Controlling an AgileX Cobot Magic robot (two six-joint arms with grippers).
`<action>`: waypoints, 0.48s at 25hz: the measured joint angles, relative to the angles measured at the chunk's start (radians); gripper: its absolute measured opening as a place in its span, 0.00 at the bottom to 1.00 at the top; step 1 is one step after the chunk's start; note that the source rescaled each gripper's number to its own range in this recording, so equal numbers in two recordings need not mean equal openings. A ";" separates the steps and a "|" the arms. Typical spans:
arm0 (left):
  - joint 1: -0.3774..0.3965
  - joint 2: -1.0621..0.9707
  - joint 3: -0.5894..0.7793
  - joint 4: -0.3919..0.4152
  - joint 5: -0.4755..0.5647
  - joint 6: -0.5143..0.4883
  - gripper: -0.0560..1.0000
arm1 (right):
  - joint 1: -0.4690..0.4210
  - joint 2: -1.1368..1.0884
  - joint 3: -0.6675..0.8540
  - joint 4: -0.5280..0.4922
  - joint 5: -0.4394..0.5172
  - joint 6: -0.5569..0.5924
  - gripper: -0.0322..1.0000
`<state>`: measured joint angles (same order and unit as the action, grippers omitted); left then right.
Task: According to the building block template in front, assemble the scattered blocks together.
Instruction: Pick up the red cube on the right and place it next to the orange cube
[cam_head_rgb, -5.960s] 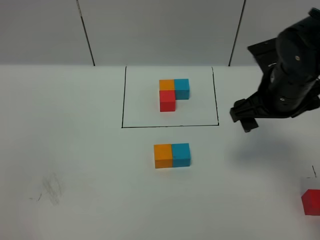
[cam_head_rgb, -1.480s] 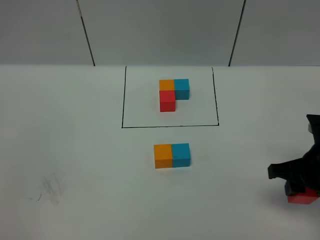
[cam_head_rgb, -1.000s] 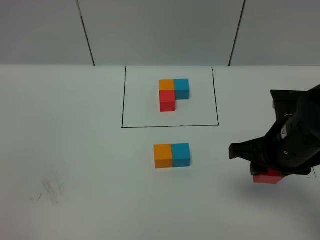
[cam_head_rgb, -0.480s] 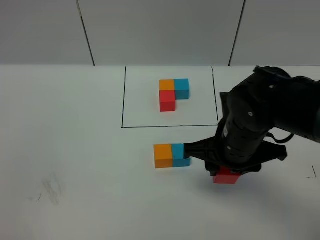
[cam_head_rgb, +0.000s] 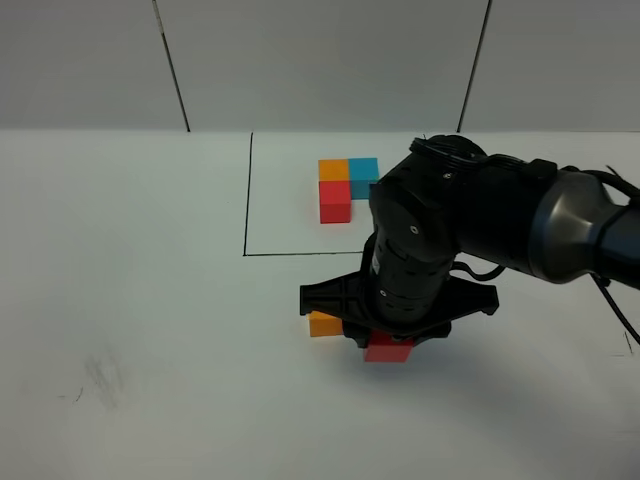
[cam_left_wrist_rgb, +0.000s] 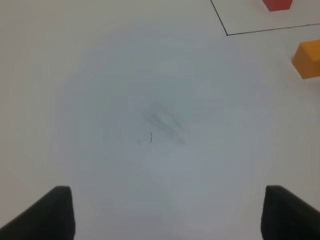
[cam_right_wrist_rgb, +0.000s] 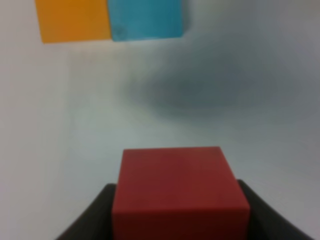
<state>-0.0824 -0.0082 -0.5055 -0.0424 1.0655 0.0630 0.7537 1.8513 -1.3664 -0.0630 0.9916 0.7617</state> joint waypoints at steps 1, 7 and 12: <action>0.000 0.000 0.000 0.000 0.000 0.000 0.98 | 0.001 0.012 -0.015 0.005 0.006 0.000 0.29; 0.000 0.000 0.000 0.000 0.000 0.000 0.98 | 0.023 0.076 -0.074 0.006 0.021 0.002 0.29; 0.000 0.000 0.000 0.001 0.000 0.000 0.98 | 0.046 0.119 -0.119 0.000 0.022 0.001 0.29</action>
<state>-0.0824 -0.0082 -0.5055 -0.0415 1.0655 0.0630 0.7997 1.9703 -1.4853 -0.0630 1.0135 0.7623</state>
